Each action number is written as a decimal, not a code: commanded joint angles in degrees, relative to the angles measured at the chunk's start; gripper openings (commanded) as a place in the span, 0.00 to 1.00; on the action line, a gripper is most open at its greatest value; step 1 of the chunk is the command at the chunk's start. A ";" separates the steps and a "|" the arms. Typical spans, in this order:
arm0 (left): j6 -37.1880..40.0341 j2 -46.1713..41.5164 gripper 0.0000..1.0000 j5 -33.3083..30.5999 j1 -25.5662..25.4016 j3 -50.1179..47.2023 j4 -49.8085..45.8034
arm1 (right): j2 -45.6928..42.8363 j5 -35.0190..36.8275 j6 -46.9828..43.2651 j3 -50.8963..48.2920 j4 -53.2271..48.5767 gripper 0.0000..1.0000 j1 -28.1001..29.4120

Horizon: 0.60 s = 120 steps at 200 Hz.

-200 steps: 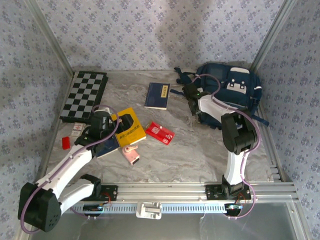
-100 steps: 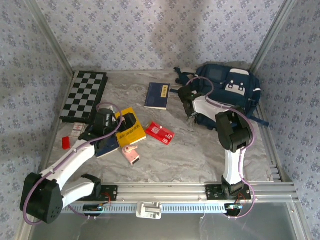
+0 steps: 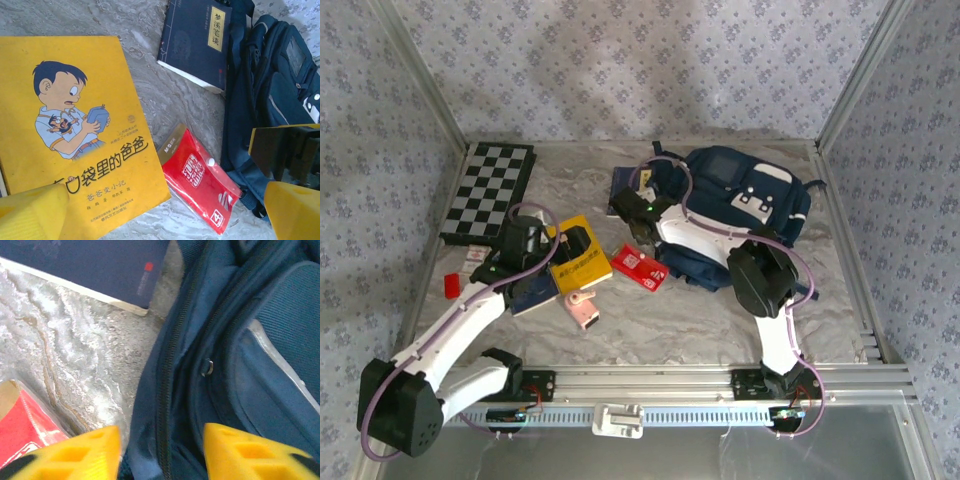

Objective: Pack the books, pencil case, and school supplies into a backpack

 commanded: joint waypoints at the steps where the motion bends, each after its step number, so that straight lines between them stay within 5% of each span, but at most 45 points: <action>1: 0.37 -0.61 1.00 2.54 -0.28 2.10 -1.21 | -7.67 3.30 2.73 -1.84 -5.72 0.59 -1.36; 52: -5.92 5.48 1.00 2.16 -9.83 2.17 7.69 | -25.27 -1.23 10.10 -19.07 -8.24 0.81 -10.11; 120: -8.81 25.65 1.00 -5.95 -27.71 12.73 17.89 | -38.76 -15.96 6.82 -40.45 4.54 0.85 -27.75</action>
